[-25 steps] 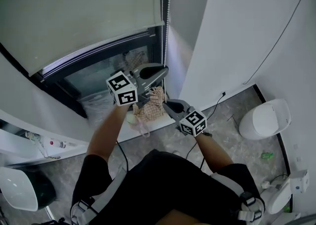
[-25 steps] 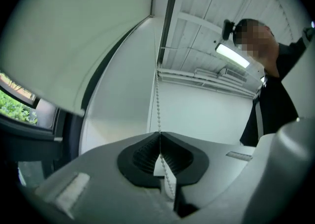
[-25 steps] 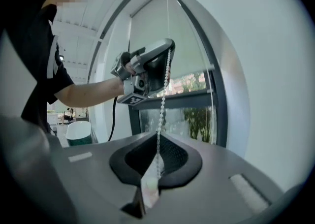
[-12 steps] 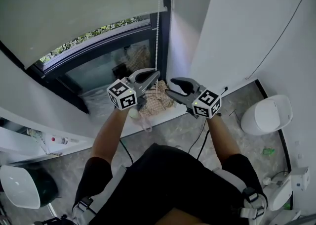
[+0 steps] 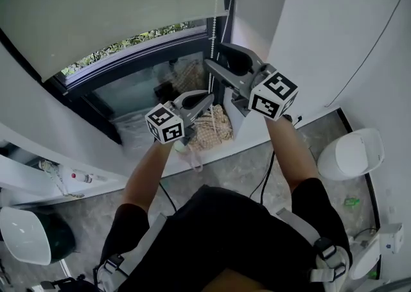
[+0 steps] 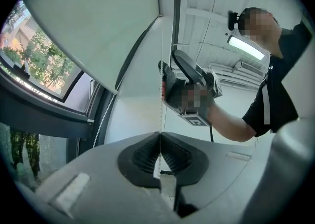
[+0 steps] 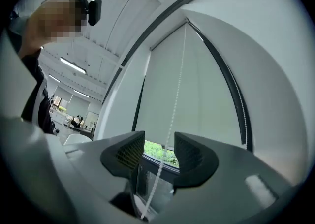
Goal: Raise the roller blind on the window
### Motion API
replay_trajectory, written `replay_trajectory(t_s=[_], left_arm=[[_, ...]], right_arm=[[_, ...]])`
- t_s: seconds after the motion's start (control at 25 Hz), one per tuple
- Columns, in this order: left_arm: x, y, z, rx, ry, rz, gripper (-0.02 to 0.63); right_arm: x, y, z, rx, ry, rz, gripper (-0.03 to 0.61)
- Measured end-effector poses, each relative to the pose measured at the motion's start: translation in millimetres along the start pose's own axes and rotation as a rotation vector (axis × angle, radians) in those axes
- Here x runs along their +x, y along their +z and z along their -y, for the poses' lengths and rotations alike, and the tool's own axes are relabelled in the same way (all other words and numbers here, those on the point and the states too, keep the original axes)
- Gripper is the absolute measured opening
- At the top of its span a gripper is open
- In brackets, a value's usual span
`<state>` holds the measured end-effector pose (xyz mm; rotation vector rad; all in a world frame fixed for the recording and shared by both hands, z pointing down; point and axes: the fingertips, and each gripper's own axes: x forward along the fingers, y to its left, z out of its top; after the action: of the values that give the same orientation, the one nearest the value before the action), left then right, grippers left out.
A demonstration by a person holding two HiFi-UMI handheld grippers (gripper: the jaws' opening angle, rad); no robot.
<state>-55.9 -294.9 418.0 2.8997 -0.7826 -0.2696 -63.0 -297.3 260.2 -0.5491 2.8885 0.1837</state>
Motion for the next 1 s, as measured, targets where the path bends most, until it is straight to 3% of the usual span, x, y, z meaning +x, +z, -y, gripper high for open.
replay_trajectory(t_s=[0.16, 0.32, 0.56, 0.68, 0.8, 0.84, 0.88, 0.92, 1.0], left_arm=[[-4.1, -3.5, 3.6, -0.002, -0.008, 0.003, 0.008], [-7.8, -2.1, 8.9, -0.015, -0.016, 0.009, 0.008], [-7.2, -9.7, 11.4, -0.007, -0.009, 0.001, 0.008], [-7.8, -47.0, 12.1, -0.038, 0.004, -0.093, 0.006], [-18.2, -107.8, 21.1, -0.097, -0.009, -0.218, 0.009], [-23.1, -126.3, 25.2, -0.1, -0.022, -0.261, 0.026], [-28.4, -140.2, 28.7, -0.104, -0.037, -0.295, 0.109], [-33.5, -147.5, 30.9, -0.113, -0.051, -0.313, 0.133], [-41.3, -139.6, 29.7, -0.14, -0.071, -0.281, 0.153]], right_arm=[[13.6, 13.7, 7.5, 0.022, -0.003, 0.026, 0.158], [14.3, 19.8, 4.0, -0.021, -0.019, 0.046, 0.044], [-4.8, 18.4, 7.1, 0.017, -0.083, 0.132, 0.017], [-14.3, -11.5, -2.1, 0.033, -0.077, 0.081, 0.015], [-33.8, -68.4, -15.9, 0.08, -0.072, -0.005, 0.008], [-42.3, -87.1, -17.6, 0.102, -0.077, -0.03, 0.007], [-50.4, -103.5, -17.6, 0.116, -0.086, -0.057, 0.006], [-57.4, -116.9, -17.4, 0.123, -0.095, -0.081, 0.006], [-68.5, -132.0, -18.8, 0.13, -0.099, -0.107, 0.006]])
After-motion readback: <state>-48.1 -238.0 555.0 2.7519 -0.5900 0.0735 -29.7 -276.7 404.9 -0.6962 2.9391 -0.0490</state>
